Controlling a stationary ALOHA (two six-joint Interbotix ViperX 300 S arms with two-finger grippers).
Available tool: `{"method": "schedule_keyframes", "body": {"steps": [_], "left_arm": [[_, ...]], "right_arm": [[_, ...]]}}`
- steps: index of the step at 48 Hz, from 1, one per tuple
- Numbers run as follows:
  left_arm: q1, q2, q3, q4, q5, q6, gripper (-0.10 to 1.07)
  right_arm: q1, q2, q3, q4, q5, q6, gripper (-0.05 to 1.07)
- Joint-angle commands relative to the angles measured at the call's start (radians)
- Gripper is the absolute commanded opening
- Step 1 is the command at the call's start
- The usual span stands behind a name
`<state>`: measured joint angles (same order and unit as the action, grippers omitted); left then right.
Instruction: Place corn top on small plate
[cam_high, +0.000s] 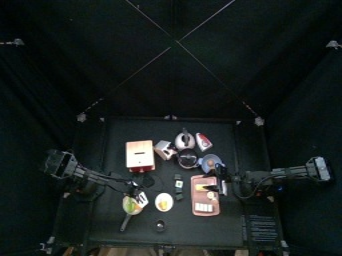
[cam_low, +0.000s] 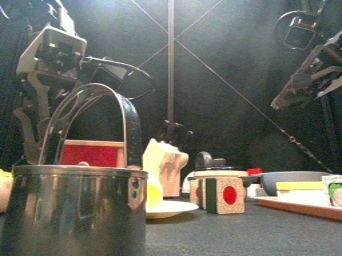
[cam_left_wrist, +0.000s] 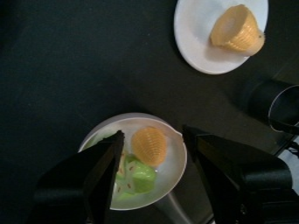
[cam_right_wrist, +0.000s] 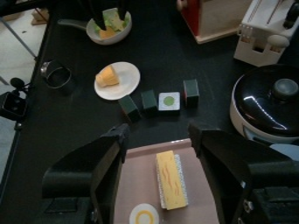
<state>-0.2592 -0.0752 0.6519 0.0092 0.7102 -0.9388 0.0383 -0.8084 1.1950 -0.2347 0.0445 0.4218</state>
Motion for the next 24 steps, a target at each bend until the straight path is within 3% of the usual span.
{"method": "schedule_keyframes", "body": {"steps": [1,24], "left_arm": [[0.003,-0.006,-0.032,0.015,-0.008,0.000,0.91],[0.003,-0.003,-0.067,-0.008,-0.150,-0.012,0.91]], "right_arm": [[0.000,0.003,-0.009,0.000,-0.003,0.002,0.90],[0.000,0.002,-0.009,0.008,0.005,0.002,0.90]]}}
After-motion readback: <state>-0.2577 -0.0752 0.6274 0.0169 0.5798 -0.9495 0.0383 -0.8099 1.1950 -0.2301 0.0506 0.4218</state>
